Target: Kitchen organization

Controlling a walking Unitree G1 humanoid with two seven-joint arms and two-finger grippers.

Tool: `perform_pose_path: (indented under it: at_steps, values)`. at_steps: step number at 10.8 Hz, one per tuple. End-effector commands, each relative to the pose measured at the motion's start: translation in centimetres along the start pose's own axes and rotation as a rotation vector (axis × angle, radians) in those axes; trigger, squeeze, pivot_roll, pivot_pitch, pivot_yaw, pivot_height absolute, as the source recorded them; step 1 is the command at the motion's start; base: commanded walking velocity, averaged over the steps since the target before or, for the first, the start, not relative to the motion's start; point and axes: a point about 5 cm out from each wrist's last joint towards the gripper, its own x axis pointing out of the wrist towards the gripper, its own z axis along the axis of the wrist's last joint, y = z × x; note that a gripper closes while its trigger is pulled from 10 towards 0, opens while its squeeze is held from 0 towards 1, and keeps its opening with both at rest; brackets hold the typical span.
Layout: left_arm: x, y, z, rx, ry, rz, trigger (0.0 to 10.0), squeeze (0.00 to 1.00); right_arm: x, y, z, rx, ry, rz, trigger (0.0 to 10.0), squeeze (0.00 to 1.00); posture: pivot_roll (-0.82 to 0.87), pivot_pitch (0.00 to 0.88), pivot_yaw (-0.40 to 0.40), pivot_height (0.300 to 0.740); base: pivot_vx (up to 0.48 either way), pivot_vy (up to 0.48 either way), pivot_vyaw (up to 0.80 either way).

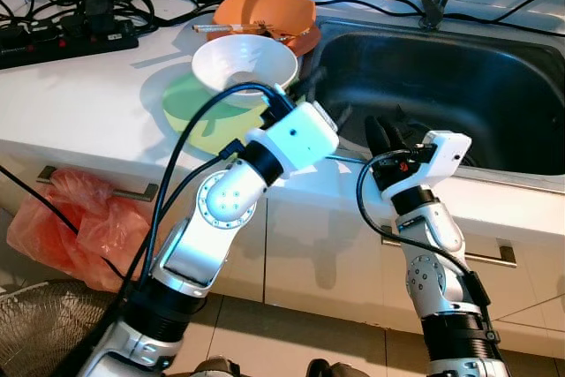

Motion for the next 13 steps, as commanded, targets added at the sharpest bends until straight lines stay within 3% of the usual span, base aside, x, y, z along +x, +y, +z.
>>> perform_pose_path:
  at_steps: [1, 6, 8, 10, 13]
  values:
    - [0.2, -0.3, 0.6, 0.036, -0.014, -0.026, 10.0, 0.00, 0.1, 0.0, -0.2, 0.015, 0.001, -0.001, 10.0, 0.00, 0.19, 0.119, -0.043, 0.740, 0.000, 0.000, 0.00]
    - [-0.5, 1.3, -2.0, 0.178, 0.143, 0.000, 10.0, 0.00, 0.3, 0.1, -0.3, 0.024, 0.003, 0.000, 10.0, 0.00, 0.19, 0.113, -0.042, 0.740, 0.000, 0.000, 0.00]
    - [-0.6, 1.5, -2.6, 0.190, 0.169, 0.020, 10.0, 0.00, 0.3, 0.2, -0.3, 0.029, 0.002, 0.002, 10.0, 0.00, 0.18, 0.106, -0.040, 0.740, 0.000, 0.000, 0.00]
    - [-0.1, 1.3, -3.1, 0.199, 0.186, 0.024, 10.0, 0.00, 0.3, 0.3, -0.4, 0.032, 0.000, 0.003, 10.0, 0.00, 0.18, 0.103, -0.039, 0.740, 0.000, 0.000, 0.00]
    - [2.0, 1.4, -3.3, 0.263, 0.191, 0.041, 10.0, 0.00, 0.5, 0.4, -0.3, 0.034, -0.004, 0.004, 10.0, 0.00, 0.17, 0.105, -0.036, 0.740, 0.000, 0.000, 0.00]
